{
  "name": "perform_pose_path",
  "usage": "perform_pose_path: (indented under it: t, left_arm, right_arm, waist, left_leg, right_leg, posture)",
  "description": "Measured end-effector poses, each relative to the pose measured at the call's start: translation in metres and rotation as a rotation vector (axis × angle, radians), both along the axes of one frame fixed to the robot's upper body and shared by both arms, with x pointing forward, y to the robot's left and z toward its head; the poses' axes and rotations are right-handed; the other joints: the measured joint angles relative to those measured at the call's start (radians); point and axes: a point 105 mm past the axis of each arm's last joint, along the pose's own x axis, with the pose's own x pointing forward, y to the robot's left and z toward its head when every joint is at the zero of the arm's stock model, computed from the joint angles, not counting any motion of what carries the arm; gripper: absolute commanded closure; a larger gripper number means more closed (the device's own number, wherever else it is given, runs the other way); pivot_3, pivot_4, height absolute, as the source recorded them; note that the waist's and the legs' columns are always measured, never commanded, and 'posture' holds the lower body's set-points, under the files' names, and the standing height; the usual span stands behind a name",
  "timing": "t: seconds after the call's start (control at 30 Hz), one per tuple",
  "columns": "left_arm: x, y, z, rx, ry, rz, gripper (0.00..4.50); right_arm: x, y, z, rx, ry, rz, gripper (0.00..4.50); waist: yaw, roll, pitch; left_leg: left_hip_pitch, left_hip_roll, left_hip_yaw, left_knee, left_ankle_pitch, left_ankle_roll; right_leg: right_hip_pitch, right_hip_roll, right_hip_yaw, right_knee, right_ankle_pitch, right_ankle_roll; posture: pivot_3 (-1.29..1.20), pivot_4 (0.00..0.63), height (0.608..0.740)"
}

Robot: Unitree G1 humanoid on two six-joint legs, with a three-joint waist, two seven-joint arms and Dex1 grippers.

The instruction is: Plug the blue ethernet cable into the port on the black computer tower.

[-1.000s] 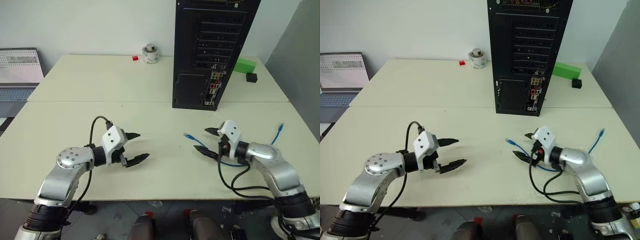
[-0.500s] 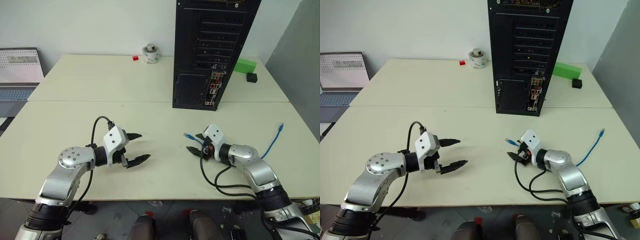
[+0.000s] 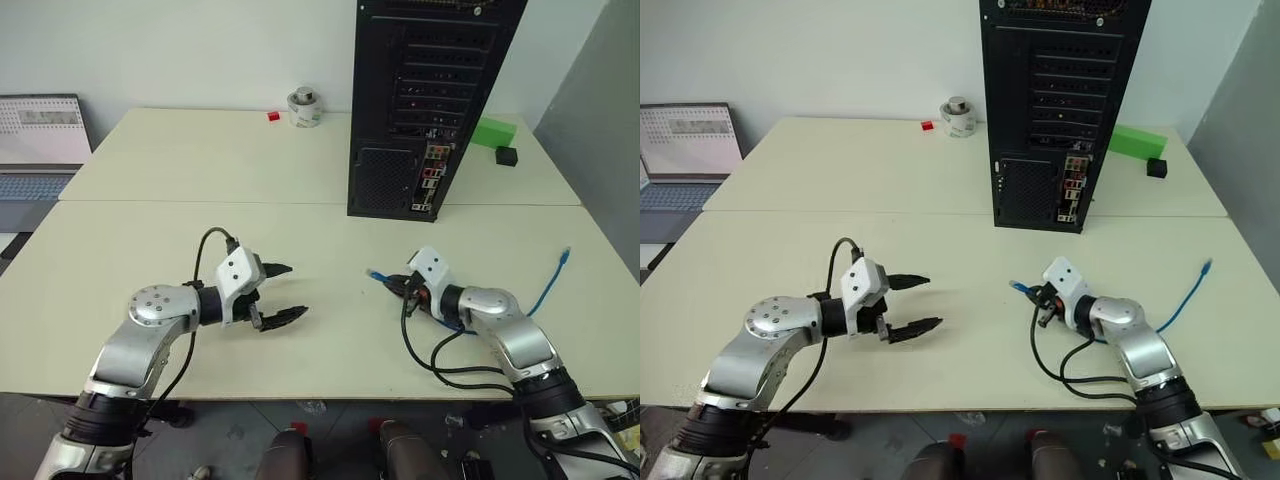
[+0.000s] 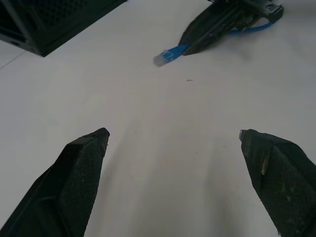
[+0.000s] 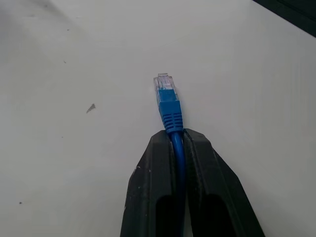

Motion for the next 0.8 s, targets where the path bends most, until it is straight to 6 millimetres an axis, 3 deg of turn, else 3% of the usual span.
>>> perform_pose_path:
  t: [0.37, 0.67, 0.8]
  left_arm:
    - [0.020, -0.029, -0.004, 0.036, -0.001, -0.181, 0.00]
    - [0.020, -0.045, -0.004, 0.038, -0.022, -0.292, 0.00]
    - [0.019, -0.047, -0.003, 0.040, -0.027, -0.317, 0.72]
  right_arm:
    - [-0.035, 0.037, 0.025, -0.042, -0.010, 0.311, 4.50]
    - [-0.045, 0.047, 0.030, -0.045, 0.005, 0.368, 4.50]
    - [-0.045, 0.047, 0.030, -0.046, 0.013, 0.366, 4.50]
  waist:
    - [0.000, 0.000, 0.000]
    - [0.000, 0.000, 0.000]
    - [0.000, 0.000, 0.000]
  left_leg:
    - [-0.001, 0.000, -0.001, 0.000, 0.000, 0.000]
    - [-0.002, 0.000, -0.002, 0.001, 0.000, 0.000]
    - [-0.003, 0.000, -0.002, 0.001, 0.000, 0.000]
  right_leg:
    - [0.000, 0.002, 0.000, 0.000, 0.000, 0.000]
    - [-0.001, 0.002, -0.001, 0.000, 0.000, 0.000]
    - [-0.001, 0.002, -0.001, 0.000, 0.000, 0.000]
  posture:
    - [0.00, 0.150, 0.740]
    - [0.00, 0.150, 0.740]
    - [0.00, 0.150, 0.740]
